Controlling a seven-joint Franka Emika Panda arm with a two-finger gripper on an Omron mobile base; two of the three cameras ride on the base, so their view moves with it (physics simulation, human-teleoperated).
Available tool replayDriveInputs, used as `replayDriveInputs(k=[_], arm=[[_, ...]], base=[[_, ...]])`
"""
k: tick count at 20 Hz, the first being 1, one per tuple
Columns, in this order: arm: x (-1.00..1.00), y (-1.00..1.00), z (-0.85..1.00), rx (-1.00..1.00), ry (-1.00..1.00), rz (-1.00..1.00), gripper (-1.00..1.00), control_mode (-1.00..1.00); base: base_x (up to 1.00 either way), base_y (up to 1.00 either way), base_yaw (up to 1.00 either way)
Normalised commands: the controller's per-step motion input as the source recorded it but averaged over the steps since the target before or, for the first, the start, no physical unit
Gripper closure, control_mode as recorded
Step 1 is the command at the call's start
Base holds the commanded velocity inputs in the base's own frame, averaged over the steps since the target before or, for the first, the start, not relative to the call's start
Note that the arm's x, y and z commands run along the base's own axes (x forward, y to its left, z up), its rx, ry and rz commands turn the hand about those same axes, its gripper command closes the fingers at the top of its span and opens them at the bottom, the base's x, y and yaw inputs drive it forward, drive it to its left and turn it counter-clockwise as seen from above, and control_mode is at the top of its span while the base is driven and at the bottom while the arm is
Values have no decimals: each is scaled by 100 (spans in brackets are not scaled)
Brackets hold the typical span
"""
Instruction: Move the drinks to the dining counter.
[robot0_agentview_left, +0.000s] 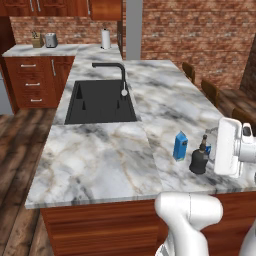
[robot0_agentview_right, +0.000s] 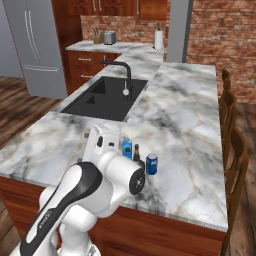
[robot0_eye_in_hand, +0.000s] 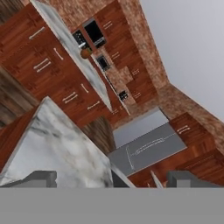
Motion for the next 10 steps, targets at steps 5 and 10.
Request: replayDriveInputs(k=[5,10], arm=[[0,0,0,0,0,0,-100,100],[0,0,0,0,0,0,-100,100]], base=[[0,0,0],[-43,0,0]])
